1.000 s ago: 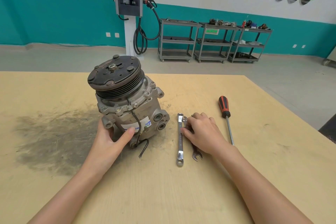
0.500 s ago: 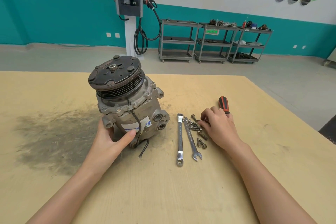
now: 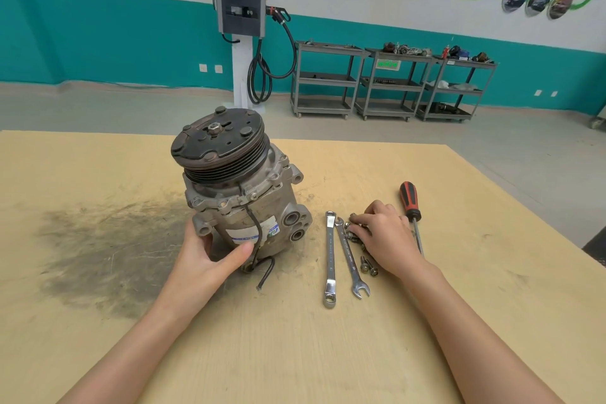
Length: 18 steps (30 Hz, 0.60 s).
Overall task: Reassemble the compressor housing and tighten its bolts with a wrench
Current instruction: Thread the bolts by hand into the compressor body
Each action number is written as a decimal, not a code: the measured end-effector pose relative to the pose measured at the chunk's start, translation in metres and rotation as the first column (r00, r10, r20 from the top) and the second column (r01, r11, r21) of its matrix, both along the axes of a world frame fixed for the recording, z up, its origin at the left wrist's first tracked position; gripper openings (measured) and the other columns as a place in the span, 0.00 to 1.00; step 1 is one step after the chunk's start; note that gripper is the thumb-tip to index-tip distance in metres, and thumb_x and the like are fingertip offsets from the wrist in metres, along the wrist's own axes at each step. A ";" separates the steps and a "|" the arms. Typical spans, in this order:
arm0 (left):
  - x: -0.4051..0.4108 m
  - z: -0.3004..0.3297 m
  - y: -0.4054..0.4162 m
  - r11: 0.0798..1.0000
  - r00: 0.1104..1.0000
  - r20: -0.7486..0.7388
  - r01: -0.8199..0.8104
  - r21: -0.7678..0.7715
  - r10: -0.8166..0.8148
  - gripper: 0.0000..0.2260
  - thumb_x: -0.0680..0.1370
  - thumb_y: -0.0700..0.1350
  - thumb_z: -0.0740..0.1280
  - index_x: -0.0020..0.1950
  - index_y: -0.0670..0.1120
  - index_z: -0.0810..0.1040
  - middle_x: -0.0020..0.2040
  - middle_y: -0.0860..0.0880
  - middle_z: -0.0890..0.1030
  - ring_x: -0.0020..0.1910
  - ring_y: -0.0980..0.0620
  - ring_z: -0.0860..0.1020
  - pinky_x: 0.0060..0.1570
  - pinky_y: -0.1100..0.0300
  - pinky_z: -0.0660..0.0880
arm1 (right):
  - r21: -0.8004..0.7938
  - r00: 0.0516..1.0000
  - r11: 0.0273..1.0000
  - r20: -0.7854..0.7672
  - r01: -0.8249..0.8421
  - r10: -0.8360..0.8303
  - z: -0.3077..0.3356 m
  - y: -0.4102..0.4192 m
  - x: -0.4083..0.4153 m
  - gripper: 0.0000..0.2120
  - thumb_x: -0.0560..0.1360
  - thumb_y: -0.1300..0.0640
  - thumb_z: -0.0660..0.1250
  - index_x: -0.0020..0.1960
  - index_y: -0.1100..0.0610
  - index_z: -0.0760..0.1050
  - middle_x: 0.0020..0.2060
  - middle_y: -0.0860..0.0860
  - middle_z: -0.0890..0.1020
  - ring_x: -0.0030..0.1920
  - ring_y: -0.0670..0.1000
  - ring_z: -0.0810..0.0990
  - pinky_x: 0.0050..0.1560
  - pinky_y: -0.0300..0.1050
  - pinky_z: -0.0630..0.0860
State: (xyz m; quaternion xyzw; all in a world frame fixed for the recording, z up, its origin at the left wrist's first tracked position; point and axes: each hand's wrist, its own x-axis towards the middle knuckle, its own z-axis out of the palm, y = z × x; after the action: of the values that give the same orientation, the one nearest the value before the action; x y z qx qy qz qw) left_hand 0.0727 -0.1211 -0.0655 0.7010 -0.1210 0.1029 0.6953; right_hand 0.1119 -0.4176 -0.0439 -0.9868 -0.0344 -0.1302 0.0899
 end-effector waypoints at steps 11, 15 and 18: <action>-0.001 -0.002 -0.001 1.000 1.000 -0.021 -0.008 -0.012 0.007 0.31 0.68 0.47 0.75 0.68 0.56 0.66 0.62 0.66 0.78 0.64 0.66 0.74 0.55 0.77 0.70 | 0.071 0.994 0.995 -0.089 0.072 -0.065 0.005 0.011 0.007 0.10 0.79 0.52 0.63 0.59 0.51 0.78 0.54 0.50 0.72 0.59 0.53 0.68 0.56 0.51 0.65; -0.001 -0.002 -0.002 1.000 1.000 -0.029 -0.007 -0.010 0.006 0.31 0.69 0.46 0.75 0.68 0.58 0.66 0.64 0.63 0.78 0.65 0.64 0.74 0.59 0.72 0.71 | 0.174 0.984 0.977 -0.146 0.123 -0.098 0.008 0.011 0.008 0.05 0.77 0.52 0.65 0.52 0.49 0.74 0.50 0.47 0.71 0.59 0.54 0.69 0.56 0.51 0.67; -0.002 -0.002 -0.001 1.000 0.999 -0.030 -0.020 -0.009 0.020 0.32 0.68 0.47 0.76 0.68 0.60 0.66 0.64 0.64 0.77 0.65 0.64 0.74 0.61 0.69 0.70 | 0.195 0.987 0.975 -0.142 0.106 -0.079 0.010 0.013 0.005 0.03 0.77 0.52 0.66 0.48 0.47 0.71 0.49 0.47 0.73 0.57 0.53 0.69 0.55 0.51 0.67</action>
State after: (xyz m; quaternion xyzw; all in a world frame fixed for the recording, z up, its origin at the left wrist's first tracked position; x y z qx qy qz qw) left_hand 0.0704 -0.1223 -0.0670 0.7004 -0.1031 0.0997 0.6992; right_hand 0.1172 -0.4049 -0.0341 -0.9796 0.0310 -0.0709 0.1856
